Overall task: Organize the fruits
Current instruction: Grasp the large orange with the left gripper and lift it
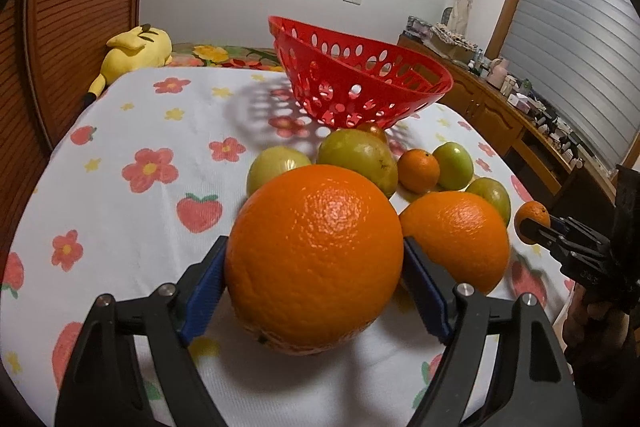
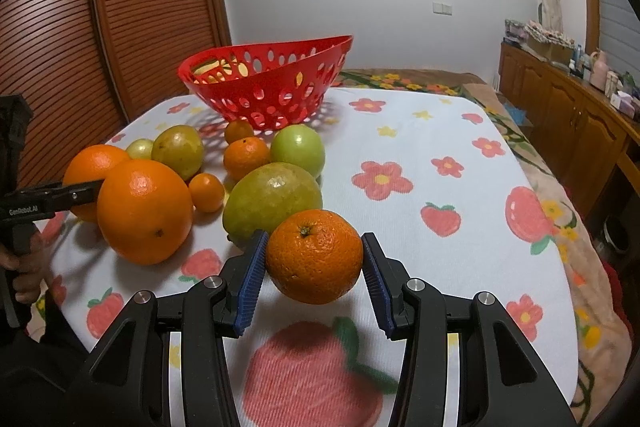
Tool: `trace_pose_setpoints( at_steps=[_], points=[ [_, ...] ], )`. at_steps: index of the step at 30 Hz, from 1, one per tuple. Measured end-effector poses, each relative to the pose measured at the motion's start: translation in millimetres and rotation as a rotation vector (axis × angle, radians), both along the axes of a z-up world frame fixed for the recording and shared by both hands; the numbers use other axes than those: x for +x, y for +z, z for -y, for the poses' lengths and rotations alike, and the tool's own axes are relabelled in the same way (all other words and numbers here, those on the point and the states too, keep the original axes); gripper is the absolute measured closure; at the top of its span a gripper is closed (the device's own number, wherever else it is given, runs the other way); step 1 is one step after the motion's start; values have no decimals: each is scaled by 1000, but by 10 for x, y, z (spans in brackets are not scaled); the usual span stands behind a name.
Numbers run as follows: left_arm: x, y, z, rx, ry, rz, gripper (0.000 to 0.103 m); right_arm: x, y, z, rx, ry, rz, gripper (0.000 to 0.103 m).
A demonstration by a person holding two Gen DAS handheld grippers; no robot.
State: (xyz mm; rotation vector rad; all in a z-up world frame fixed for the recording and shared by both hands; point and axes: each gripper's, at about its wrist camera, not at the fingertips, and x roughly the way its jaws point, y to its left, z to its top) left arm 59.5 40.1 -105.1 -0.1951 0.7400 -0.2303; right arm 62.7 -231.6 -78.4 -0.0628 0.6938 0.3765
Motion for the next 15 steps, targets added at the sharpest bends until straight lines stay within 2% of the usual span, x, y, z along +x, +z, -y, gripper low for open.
trace_pose_setpoints(
  at_steps=[15],
  points=[
    [-17, 321, 47, 0, -27, 61, 21, 73, 259, -72, 3, 33, 46, 56]
  ],
)
